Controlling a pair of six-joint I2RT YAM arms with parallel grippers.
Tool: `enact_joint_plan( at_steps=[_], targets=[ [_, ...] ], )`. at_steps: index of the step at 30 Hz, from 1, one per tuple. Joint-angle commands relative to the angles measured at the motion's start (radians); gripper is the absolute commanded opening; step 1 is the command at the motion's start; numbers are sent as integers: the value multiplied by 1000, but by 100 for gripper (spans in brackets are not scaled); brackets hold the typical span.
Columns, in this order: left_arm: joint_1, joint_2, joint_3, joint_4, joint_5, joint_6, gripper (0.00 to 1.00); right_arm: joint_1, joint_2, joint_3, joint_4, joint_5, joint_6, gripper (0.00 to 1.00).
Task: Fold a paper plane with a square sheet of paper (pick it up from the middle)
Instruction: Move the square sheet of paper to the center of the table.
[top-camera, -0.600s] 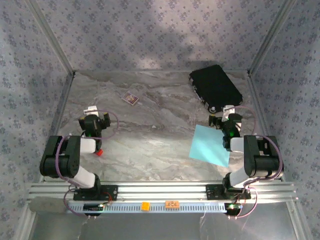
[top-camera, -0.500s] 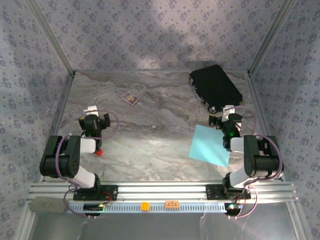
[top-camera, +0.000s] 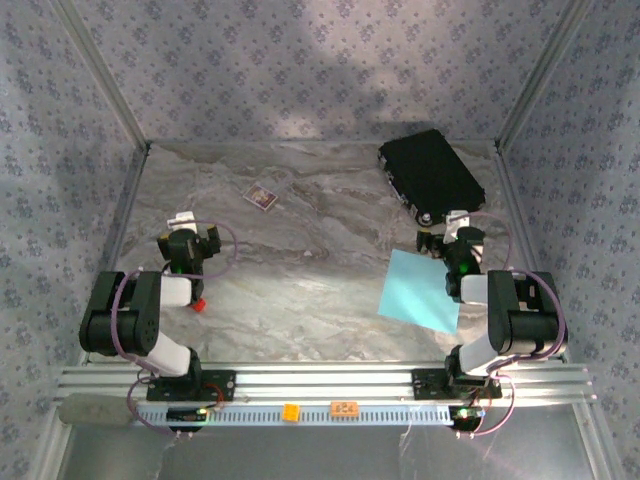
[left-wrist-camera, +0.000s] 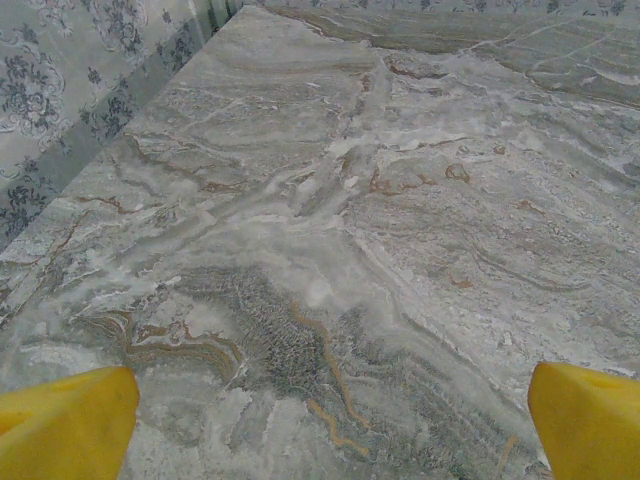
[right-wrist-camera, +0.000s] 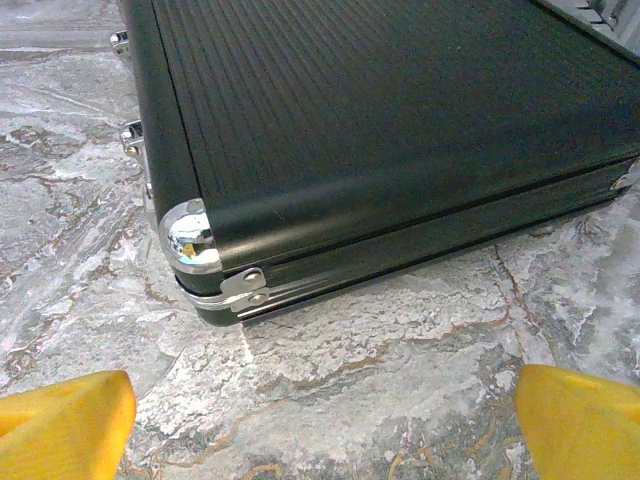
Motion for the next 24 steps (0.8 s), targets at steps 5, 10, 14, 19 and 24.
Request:
enact_joint_plan(
  at_steps=[5, 10, 14, 19, 24],
  targets=[
    [8, 17, 24, 38, -6, 11, 100, 4, 15, 21, 28, 11, 10, 99],
    [8, 16, 24, 36, -6, 10, 100, 6, 14, 21, 29, 14, 10, 99],
    [5, 4, 20, 40, -11, 10, 100, 32, -16, -8, 59, 45, -12, 99],
    [-15, -24, 8, 42, -4, 43, 97, 24, -214, 88, -326, 29, 46, 99],
    [-32, -190, 92, -254, -119, -3, 100, 35, -383, 171, -643, 86, 200, 99]
  ],
)
